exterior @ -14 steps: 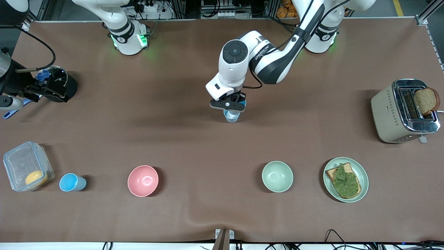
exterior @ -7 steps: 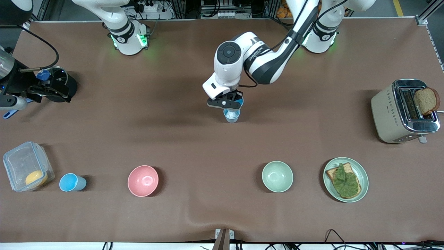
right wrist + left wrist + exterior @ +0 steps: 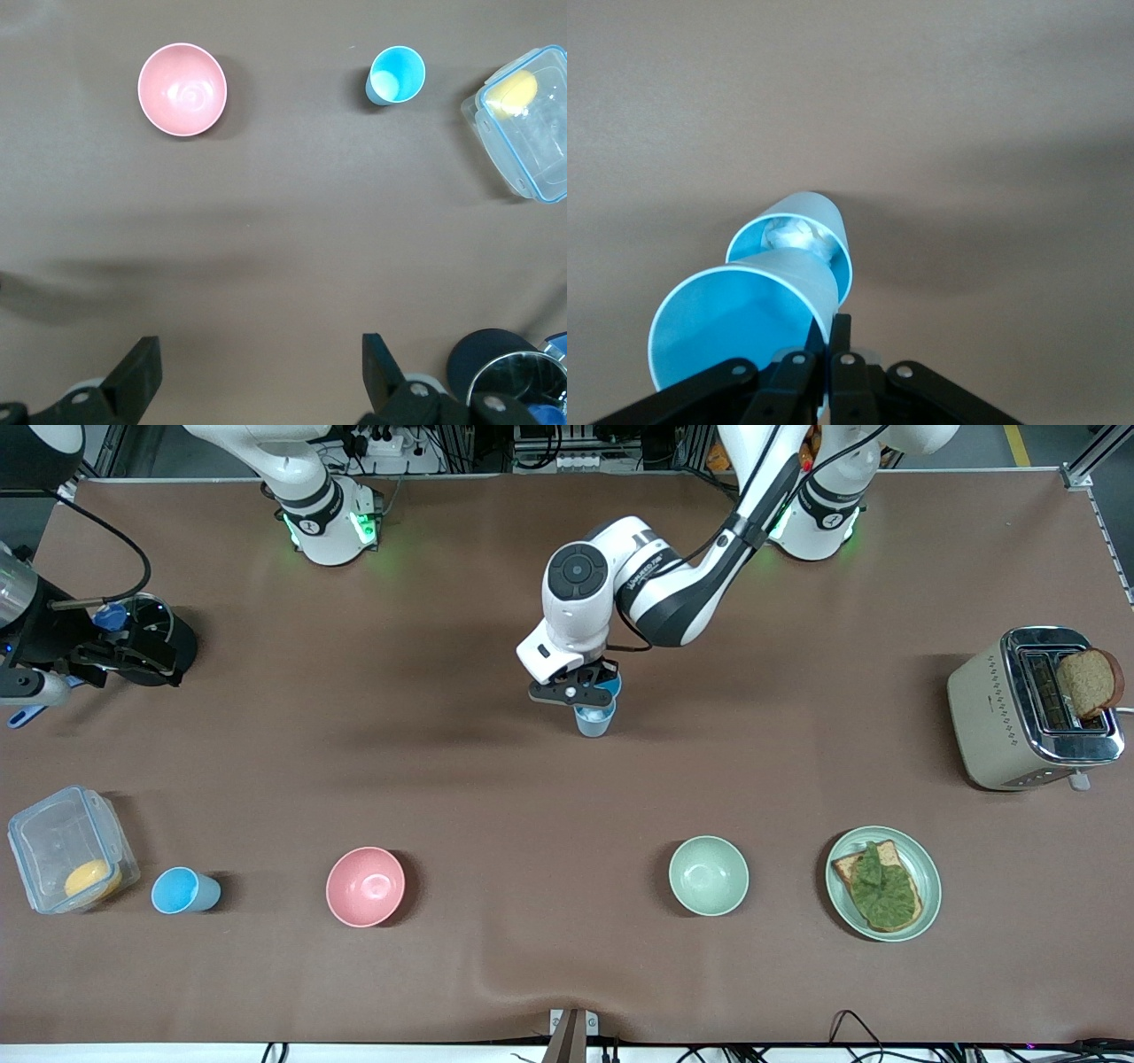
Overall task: Stack blue cups with both arms
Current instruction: 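Lower the blue cup into the tissue cup with the left gripper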
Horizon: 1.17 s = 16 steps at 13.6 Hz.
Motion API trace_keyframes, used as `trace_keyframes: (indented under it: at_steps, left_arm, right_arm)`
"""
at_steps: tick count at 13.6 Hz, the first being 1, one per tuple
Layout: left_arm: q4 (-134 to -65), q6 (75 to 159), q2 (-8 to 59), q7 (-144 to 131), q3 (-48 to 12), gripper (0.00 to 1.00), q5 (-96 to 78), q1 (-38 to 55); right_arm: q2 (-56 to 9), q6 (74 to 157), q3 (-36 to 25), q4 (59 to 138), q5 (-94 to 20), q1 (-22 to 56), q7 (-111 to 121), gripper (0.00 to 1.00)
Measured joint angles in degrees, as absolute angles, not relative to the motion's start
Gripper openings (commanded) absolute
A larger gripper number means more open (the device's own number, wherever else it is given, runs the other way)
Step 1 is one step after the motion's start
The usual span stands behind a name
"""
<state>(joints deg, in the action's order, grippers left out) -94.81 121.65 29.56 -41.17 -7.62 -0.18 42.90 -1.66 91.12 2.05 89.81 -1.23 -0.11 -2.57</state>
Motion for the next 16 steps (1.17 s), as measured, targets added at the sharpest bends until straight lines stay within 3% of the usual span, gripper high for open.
trace_keyframes:
  at_steps: [16]
  left_arm:
    - [-89.30,121.75,31.93,-41.55,-4.92,0.00,-0.18,45.02]
  right_arm:
    - [-1.68,91.12,2.02,89.80,-1.23,-0.12,-2.57,1.00]
